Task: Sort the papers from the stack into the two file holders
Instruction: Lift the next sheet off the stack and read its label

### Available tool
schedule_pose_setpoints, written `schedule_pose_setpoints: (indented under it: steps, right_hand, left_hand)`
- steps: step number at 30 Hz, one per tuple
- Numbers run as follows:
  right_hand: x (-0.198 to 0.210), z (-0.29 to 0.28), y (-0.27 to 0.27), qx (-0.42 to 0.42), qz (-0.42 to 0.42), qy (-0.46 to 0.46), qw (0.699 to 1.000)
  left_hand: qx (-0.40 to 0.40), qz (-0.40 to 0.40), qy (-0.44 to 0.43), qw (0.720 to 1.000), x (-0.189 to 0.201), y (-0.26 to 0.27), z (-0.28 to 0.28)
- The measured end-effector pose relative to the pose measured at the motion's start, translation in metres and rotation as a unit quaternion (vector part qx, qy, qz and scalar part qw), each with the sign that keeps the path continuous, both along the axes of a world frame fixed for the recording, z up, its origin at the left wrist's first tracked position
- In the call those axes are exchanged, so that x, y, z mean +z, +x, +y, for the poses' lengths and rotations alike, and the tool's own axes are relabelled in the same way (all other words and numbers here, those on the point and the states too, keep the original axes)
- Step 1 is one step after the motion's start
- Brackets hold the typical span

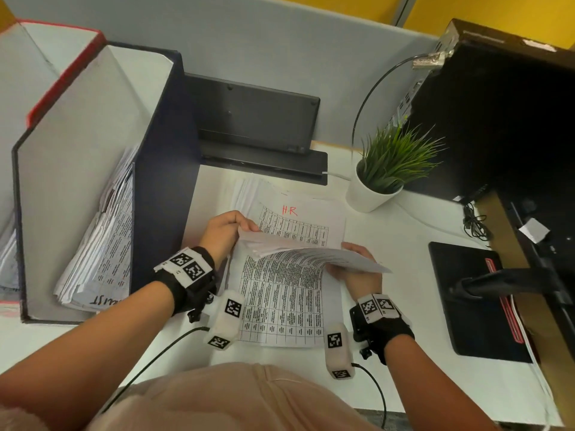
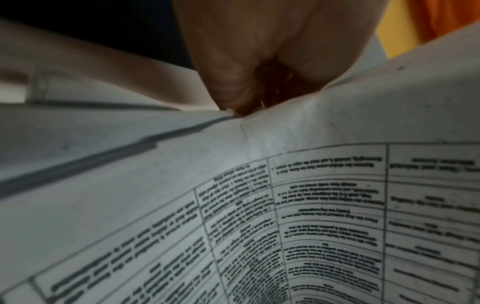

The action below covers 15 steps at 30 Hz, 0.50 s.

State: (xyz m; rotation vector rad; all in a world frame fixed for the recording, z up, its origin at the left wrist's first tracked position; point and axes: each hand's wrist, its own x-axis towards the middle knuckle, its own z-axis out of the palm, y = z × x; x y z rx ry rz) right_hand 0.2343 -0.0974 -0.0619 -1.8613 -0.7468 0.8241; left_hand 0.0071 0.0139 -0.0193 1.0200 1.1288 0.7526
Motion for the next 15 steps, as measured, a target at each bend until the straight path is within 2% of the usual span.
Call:
schedule_pose_setpoints:
  steps: [1,3,8,10,13,15]
  right_hand:
    - [0.001,0.000,0.000,0.014,-0.021,-0.020,0.999]
    - [0.000,-0.001,0.000,-0.008,-0.019,-0.035,0.999]
    - [0.007,0.004,-0.008,-0.045,-0.010,-0.030,0.998]
    - [0.014,0.009,-0.013,-0.072,0.023,0.011,0.997]
    - [0.024,0.016,-0.019,-0.088,0.016,0.051,0.995]
    - [0.032,0.019,-0.022,-0.096,0.014,0.082,0.992]
  left_hand:
    - [-0.008,0.007,-0.002,1.000,0.000,0.000,0.001]
    - [-0.015,0.031,-0.003,0.999,0.001,0.001,0.005]
    - [-0.026,-0.006,-0.078,0.997,0.002,0.008,0.010]
    - [-0.067,0.042,-0.027,0.996,0.004,0.011,0.005]
    - [-0.165,0.154,0.094,0.970,0.001,0.012,-0.003]
    - [-0.171,0.184,0.149,0.957,0.003,0.013,-0.006]
